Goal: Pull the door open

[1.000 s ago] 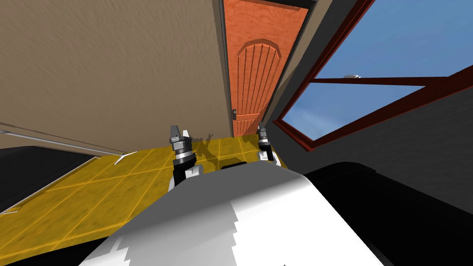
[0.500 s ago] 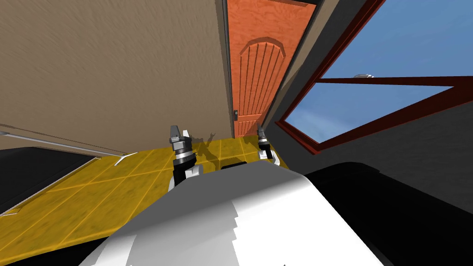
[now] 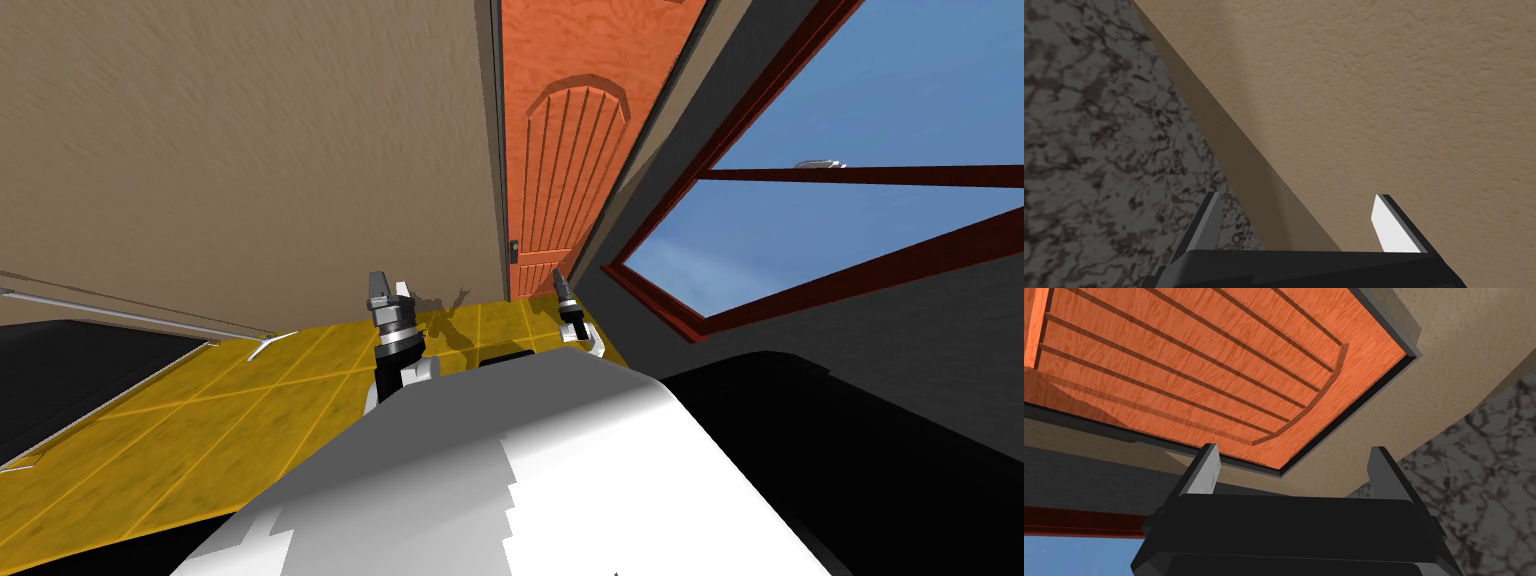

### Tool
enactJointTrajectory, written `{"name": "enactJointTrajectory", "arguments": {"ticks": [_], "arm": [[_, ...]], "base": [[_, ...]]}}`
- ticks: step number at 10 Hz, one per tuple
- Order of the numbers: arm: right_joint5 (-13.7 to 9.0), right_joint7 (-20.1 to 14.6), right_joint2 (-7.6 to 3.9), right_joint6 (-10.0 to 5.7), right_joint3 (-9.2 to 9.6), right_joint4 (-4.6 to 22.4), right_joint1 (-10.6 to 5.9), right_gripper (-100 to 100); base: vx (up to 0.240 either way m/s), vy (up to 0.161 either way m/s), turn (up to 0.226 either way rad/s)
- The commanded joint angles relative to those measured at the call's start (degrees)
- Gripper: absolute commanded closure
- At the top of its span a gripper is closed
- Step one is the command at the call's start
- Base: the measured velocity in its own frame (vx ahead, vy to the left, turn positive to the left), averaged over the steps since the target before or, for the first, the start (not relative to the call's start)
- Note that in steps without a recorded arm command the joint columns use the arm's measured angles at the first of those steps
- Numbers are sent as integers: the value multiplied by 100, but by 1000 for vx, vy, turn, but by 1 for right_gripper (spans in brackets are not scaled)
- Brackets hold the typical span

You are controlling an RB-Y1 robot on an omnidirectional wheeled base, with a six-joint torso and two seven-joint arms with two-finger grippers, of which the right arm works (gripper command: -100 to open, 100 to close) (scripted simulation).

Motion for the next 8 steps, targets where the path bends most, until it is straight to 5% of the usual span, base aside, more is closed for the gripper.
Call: {"name": "enactJointTrajectory", "arguments": {"ticks": [1, 8], "arm": [[120, 124, -63, -55, -86, 280, -140, -100], [664, 642, -294, -151, -406, 1281, -671, -100]], "base": [[107, 49, 16], [99, 48, 16]]}}
